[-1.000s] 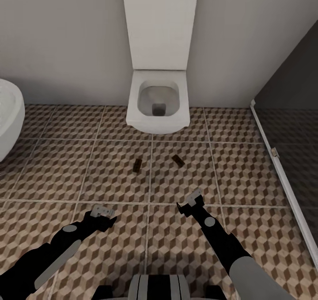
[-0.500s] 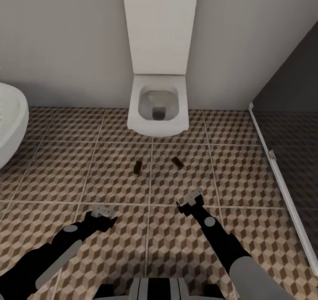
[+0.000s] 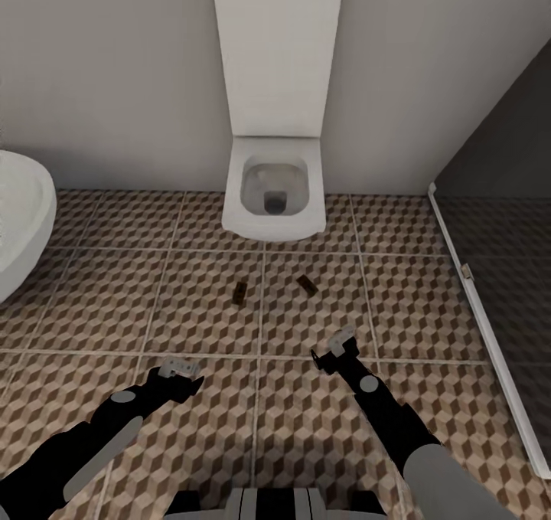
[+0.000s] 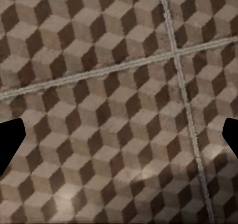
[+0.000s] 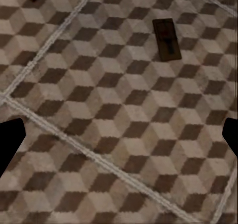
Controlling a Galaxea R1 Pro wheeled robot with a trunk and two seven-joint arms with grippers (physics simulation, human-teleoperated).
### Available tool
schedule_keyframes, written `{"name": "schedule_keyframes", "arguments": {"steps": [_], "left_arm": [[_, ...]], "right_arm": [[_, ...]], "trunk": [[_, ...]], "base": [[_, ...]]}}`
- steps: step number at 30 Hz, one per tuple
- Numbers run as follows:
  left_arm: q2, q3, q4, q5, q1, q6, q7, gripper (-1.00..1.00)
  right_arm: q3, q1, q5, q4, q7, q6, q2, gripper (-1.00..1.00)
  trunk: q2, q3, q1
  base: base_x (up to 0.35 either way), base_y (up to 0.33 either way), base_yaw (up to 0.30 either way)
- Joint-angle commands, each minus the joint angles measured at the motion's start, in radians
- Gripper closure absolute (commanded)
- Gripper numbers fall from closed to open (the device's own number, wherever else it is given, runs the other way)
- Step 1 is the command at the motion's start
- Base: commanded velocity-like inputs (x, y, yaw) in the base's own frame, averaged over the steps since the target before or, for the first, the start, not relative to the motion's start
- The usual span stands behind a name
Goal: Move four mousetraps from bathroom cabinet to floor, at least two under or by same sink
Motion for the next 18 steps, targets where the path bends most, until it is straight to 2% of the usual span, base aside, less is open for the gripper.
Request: {"name": "schedule_keyframes", "arguments": {"steps": [1, 8, 18], "left_arm": [[0.001, -0.004, 0.001, 0.010, -0.001, 0.001, 0.010, -1.00], [-0.001, -0.004, 0.028, 0.010, -0.001, -0.002, 0.008, -1.00], [-0.048, -0.004, 0.113, 0.009, -0.001, -0.008, 0.003, -1.00]], "right_arm": [[-0.002, 0.000, 0.010, 0.000, 0.003, -0.003, -0.006, -1.00], [-0.002, 0.001, 0.001, 0.002, 0.004, -0.003, -0.043, -1.00], [-0.001, 0.006, -0.043, 0.008, 0.008, -0.004, -0.099, -1.00]], "trunk": [[0.007, 0.003, -0.004], [0.056, 0.032, -0.031], [0.126, 0.079, -0.069]], "base": [[0.000, 0.000, 0.000], [0.000, 0.000, 0.000], [0.000, 0.000, 0.000]]}}
